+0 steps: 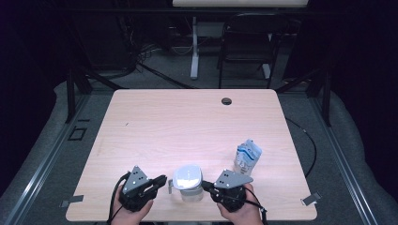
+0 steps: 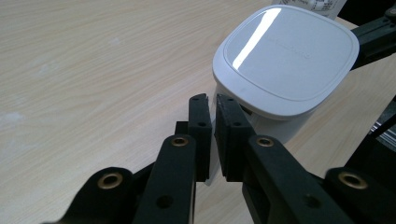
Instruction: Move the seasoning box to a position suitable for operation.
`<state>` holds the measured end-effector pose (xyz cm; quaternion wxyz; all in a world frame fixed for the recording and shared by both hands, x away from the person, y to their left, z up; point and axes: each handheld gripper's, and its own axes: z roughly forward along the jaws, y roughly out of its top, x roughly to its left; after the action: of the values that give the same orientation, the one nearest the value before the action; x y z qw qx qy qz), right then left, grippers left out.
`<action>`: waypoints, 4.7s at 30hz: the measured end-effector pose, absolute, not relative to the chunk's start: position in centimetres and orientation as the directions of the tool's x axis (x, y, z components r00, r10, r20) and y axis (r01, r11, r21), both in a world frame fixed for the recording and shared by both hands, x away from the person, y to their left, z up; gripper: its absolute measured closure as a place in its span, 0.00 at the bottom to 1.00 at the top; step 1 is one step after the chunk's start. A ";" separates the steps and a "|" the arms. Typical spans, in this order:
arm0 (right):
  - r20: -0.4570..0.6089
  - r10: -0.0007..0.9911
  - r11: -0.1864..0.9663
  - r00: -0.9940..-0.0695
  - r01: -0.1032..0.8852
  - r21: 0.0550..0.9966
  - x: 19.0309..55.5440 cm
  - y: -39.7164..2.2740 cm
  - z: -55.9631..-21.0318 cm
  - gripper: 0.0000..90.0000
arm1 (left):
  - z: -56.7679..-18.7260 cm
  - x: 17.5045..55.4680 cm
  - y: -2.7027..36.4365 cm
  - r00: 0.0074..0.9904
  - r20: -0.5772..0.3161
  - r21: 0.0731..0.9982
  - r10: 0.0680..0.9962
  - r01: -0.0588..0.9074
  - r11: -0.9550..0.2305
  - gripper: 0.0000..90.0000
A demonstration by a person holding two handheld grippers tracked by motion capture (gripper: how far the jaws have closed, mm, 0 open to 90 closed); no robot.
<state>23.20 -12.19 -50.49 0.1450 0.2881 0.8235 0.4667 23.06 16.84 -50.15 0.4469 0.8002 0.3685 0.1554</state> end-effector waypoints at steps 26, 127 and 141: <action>0.044 0.621 0.386 -0.783 0.354 0.852 23.8 -12.1 -50.1 1.00 | -51.8 22.8 18.7 0.615 -0.096 0.835 0.783 0.478 -0.272 0.70; 0.030 0.528 0.410 -0.848 0.286 0.866 23.9 -6.7 -46.1 1.00 | -51.3 22.8 21.5 0.564 -0.114 0.838 0.818 0.497 -0.226 0.65; 0.014 0.545 0.419 -0.838 0.286 0.862 23.9 -7.3 -46.4 0.98 | -51.6 22.8 21.4 0.562 -0.117 0.834 0.819 0.503 -0.226 0.63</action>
<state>23.90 -7.34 -46.41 0.1355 0.2500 0.8313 0.4776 22.80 21.45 -51.58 0.4462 0.7627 0.4335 0.1769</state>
